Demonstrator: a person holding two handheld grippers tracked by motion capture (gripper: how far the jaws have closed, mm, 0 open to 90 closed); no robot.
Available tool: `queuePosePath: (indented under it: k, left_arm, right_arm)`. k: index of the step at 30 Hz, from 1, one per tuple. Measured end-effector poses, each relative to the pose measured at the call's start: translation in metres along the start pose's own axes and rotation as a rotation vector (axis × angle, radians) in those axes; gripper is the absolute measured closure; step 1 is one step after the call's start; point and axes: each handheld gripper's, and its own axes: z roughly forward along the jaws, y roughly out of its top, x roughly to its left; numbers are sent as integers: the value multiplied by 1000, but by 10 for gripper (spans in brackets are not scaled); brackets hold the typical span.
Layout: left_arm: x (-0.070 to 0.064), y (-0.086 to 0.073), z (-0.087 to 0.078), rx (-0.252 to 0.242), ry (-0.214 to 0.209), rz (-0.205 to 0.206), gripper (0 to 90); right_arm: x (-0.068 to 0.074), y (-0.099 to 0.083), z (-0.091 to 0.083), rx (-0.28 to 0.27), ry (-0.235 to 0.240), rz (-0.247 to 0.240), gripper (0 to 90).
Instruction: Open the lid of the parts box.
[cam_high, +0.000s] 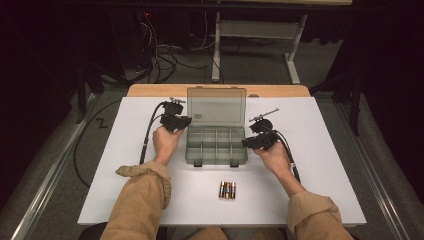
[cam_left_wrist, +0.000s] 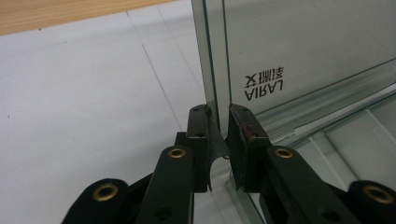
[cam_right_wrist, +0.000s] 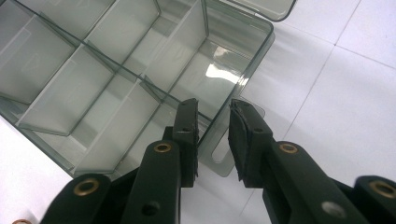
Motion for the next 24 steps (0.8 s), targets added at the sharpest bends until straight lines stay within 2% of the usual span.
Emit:
queuePosePath:
  k: [4,8,14,17,20,24]
  left_arm:
    - [0,-2,4,23,10,10,787]
    - [-1,-2,7,31,26,30,787]
    - [0,-2,7,31,27,34,778]
    - [0,-1,6,30,30,18,727]
    - [0,-1,5,28,46,39,692]
    - [3,-2,3,28,48,36,634]
  right_arm:
    - [0,0,0,-3,-1,0,750]
    - [0,0,0,2,0,3,750]
    - [1,0,0,-3,-5,-2,750]
    - [1,0,0,-2,-5,0,749]
    - [1,0,0,-1,-6,2,749]
    - [1,0,0,2,-6,2,750]
